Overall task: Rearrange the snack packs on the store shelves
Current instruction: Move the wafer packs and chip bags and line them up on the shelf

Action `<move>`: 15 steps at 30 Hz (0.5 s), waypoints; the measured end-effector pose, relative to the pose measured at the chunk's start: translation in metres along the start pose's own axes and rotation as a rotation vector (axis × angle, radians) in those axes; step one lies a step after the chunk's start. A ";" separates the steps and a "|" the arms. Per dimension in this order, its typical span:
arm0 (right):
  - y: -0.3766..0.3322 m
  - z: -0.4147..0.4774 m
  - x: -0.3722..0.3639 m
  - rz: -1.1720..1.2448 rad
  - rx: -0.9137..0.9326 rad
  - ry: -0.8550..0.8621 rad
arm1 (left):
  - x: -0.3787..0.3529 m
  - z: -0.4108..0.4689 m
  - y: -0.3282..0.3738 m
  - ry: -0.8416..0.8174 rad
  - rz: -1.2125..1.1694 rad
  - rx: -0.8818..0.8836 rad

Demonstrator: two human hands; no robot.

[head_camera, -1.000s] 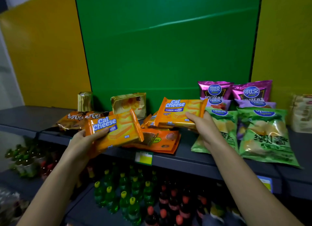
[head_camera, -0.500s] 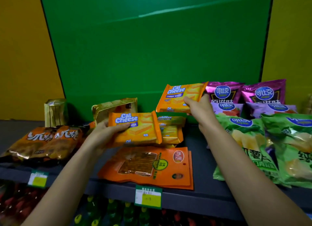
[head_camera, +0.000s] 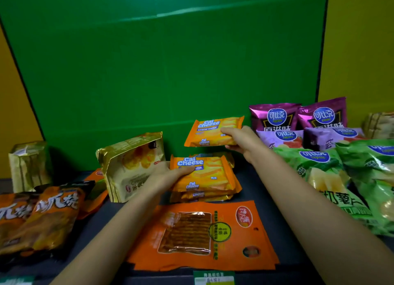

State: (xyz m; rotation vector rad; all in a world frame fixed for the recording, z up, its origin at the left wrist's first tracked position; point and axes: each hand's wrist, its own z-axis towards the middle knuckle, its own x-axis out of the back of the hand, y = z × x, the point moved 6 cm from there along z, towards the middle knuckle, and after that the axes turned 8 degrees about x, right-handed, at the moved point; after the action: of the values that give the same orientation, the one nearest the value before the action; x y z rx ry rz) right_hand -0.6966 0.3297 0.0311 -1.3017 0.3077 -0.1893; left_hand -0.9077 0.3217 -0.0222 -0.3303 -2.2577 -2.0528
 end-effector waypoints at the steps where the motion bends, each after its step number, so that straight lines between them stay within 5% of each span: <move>1: 0.006 0.003 -0.002 -0.010 -0.029 -0.001 | 0.001 0.002 0.000 -0.002 0.053 -0.016; 7: 0.028 0.018 -0.011 -0.150 -0.084 0.012 | 0.007 0.007 0.009 0.168 0.577 -0.165; 11: 0.039 0.031 -0.014 -0.289 -0.067 0.067 | 0.005 0.003 0.012 0.200 0.634 -0.216; 15: 0.044 0.029 -0.010 -0.754 -0.082 0.094 | 0.005 -0.001 0.011 0.215 0.668 -0.220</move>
State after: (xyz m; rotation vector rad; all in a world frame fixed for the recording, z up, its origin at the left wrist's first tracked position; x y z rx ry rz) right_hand -0.6985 0.3711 -0.0033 -1.4449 -0.1132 -0.8828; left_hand -0.9107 0.3225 -0.0108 -0.7214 -1.5140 -1.8475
